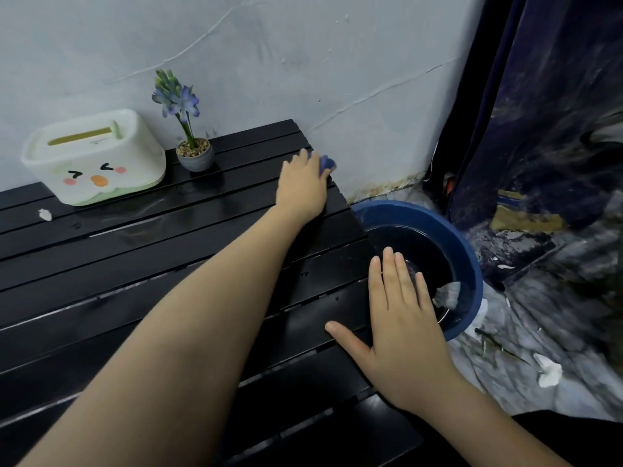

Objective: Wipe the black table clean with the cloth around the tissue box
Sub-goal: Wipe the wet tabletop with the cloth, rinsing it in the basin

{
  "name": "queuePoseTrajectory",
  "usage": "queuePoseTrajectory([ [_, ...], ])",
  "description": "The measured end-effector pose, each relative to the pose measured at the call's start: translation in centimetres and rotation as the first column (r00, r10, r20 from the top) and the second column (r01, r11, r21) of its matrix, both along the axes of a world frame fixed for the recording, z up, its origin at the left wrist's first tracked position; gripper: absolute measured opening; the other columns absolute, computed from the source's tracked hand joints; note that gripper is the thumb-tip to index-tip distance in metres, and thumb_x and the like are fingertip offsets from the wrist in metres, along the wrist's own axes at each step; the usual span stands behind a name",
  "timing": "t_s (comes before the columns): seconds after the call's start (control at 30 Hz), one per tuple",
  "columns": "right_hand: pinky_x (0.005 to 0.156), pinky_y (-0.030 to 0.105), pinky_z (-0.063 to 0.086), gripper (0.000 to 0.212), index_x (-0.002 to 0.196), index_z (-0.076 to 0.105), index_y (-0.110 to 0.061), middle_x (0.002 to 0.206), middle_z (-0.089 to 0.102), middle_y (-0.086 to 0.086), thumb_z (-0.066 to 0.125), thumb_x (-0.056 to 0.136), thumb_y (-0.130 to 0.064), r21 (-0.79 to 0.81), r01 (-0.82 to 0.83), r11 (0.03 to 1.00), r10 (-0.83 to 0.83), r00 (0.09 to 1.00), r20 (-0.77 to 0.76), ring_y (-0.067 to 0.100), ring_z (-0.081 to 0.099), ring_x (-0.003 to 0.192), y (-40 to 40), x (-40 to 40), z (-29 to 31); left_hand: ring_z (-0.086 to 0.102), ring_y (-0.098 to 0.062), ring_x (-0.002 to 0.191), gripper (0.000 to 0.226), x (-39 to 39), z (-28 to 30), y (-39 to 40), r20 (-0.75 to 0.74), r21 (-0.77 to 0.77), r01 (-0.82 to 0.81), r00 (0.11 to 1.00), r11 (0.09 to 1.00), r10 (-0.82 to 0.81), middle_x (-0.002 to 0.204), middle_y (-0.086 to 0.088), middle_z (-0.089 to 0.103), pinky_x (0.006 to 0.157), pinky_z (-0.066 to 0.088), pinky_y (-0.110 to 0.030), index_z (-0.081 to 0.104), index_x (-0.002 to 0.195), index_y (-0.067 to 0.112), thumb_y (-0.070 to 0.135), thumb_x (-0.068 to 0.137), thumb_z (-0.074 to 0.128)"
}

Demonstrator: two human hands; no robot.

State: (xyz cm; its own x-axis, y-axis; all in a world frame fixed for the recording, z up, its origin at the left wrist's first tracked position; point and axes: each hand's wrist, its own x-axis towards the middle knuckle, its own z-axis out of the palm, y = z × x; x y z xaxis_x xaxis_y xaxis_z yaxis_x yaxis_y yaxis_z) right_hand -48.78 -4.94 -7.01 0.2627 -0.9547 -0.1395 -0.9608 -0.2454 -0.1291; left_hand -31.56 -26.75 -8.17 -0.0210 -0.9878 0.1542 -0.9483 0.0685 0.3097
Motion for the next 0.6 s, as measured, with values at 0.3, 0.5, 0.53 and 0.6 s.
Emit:
queuePoseTrajectory([
  [0.3, 0.126, 0.048, -0.003, 0.109, 0.158, -0.014, -0.009, 0.166, -0.022, 0.01, -0.005, 0.082, -0.087, -0.012, -0.003, 1.0, 0.003, 1.0, 0.029, 0.021, -0.026, 0.152, -0.1, -0.2, -0.2, 0.06, -0.001, 0.086, 0.028, 2.2, 3.1, 1.4, -0.648, -0.072, 0.085, 0.753, 0.994, -0.111, 0.095, 0.01, 0.066, 0.073, 0.041, -0.004, 0.064, 0.121, 0.012, 0.025, 0.102, 0.048],
  [0.5, 0.126, 0.048, -0.001, 0.113, 0.159, -0.008, -0.007, 0.167, -0.014, 0.011, 0.002, 0.082, -0.089, -0.02, 0.024, 1.0, -0.023, 0.998, 0.06, 0.022, -0.016, 0.154, 0.2, -0.4, 0.1, 0.041, -0.009, 0.14, 0.04, 9.8, 4.8, 12.9, -0.43, -0.096, 0.323, 0.84, 0.942, -0.332, 0.146, 0.004, 0.051, 0.119, 0.03, -0.032, 0.05, 0.142, 0.014, 0.021, 0.103, 0.048],
  [0.53, 0.126, 0.048, -0.001, 0.115, 0.158, -0.008, -0.006, 0.168, -0.014, 0.012, 0.002, 0.081, -0.09, -0.017, 0.043, 0.999, -0.042, 0.998, 0.054, 0.023, -0.015, 0.155, 0.4, -0.5, 0.2, 0.033, -0.01, 0.145, 0.041, 10.9, 4.8, 15.3, -0.412, -0.059, 0.372, 0.836, 0.926, -0.362, 0.15, 0.006, 0.046, 0.122, 0.024, -0.037, 0.048, 0.143, 0.017, 0.023, 0.102, 0.048],
  [0.6, 0.126, 0.049, -0.001, 0.118, 0.158, -0.007, -0.005, 0.168, -0.013, 0.013, 0.002, 0.079, -0.091, -0.01, 0.087, 0.996, -0.087, 0.995, 0.048, 0.024, -0.013, 0.155, 0.6, -0.7, 0.2, 0.018, -0.009, 0.15, 0.043, 12.4, 4.6, 19.2, -0.379, 0.045, 0.462, 0.828, 0.886, -0.413, 0.157, 0.012, 0.036, 0.124, 0.013, -0.041, 0.048, 0.144, 0.026, 0.035, 0.102, 0.047],
])
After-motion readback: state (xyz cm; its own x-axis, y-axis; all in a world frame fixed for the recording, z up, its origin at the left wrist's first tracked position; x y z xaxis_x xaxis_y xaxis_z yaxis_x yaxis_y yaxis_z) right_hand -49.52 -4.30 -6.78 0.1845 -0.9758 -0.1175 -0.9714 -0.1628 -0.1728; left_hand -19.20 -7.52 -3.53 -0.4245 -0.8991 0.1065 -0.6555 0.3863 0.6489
